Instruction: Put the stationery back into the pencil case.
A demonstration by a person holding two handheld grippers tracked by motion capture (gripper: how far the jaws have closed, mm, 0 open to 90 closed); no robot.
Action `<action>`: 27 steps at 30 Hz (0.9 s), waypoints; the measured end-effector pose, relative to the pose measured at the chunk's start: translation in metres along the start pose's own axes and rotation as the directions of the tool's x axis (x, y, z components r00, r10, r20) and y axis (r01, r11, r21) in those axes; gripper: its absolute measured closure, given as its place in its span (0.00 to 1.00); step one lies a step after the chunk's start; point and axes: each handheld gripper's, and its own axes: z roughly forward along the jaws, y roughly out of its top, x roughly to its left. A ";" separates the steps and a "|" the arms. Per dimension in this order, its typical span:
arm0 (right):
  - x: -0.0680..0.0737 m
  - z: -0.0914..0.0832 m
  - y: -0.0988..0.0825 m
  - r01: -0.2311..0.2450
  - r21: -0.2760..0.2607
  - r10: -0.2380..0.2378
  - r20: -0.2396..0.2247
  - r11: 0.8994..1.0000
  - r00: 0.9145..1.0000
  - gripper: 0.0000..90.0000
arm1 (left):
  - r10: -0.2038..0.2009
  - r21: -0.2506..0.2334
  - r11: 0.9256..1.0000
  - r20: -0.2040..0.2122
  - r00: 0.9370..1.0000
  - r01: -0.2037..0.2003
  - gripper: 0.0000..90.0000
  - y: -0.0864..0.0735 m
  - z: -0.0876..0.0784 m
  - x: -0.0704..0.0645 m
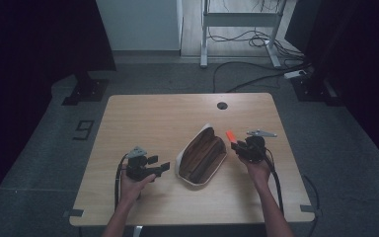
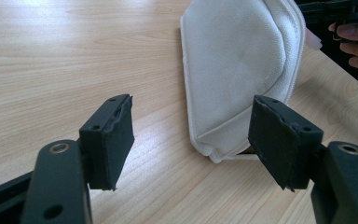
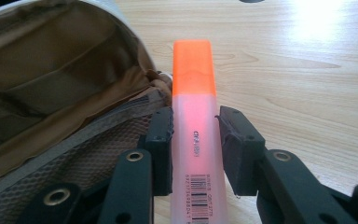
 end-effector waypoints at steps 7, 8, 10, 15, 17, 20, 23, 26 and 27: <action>0.007 -0.002 0.000 -0.012 -0.014 0.012 -0.025 1.000 1.000 0.72 | 0.010 0.005 1.000 0.003 1.000 -0.010 0.34 0.002 0.003 -0.002; 0.008 -0.003 0.000 -0.009 -0.016 0.009 -0.029 1.000 1.000 0.72 | 0.011 0.006 1.000 0.003 1.000 -0.012 0.34 0.002 0.003 -0.002; 0.011 -0.003 0.000 -0.014 -0.020 0.013 -0.039 1.000 0.999 0.72 | 0.012 0.007 1.000 0.003 1.000 -0.012 0.34 0.002 0.003 -0.002; 0.018 -0.002 -0.001 -0.015 -0.023 0.014 -0.063 1.000 0.998 0.72 | 0.013 0.008 1.000 0.002 1.000 -0.013 0.35 0.002 0.003 -0.002; 0.020 -0.001 -0.001 -0.013 -0.025 0.011 -0.070 1.000 0.997 0.72 | 0.012 0.009 1.000 0.003 1.000 -0.012 0.35 0.002 0.003 -0.002; 0.025 0.001 -0.001 -0.019 -0.024 0.017 -0.085 1.000 0.996 0.72 | 0.013 0.012 1.000 0.002 1.000 -0.014 0.35 0.001 0.005 -0.003; 0.029 0.003 -0.001 -0.017 -0.027 0.014 -0.094 1.000 0.995 0.72 | 0.015 0.013 1.000 0.003 1.000 -0.015 0.35 0.001 0.005 -0.003; 0.033 0.004 -0.001 -0.017 -0.029 0.014 -0.104 0.999 0.994 0.72 | 0.013 0.012 1.000 0.002 1.000 -0.013 0.35 0.001 0.004 -0.002; 0.034 0.004 -0.001 -0.017 -0.031 0.014 -0.105 0.999 0.994 0.72 | 0.013 0.011 1.000 0.002 1.000 -0.013 0.35 0.001 0.004 -0.002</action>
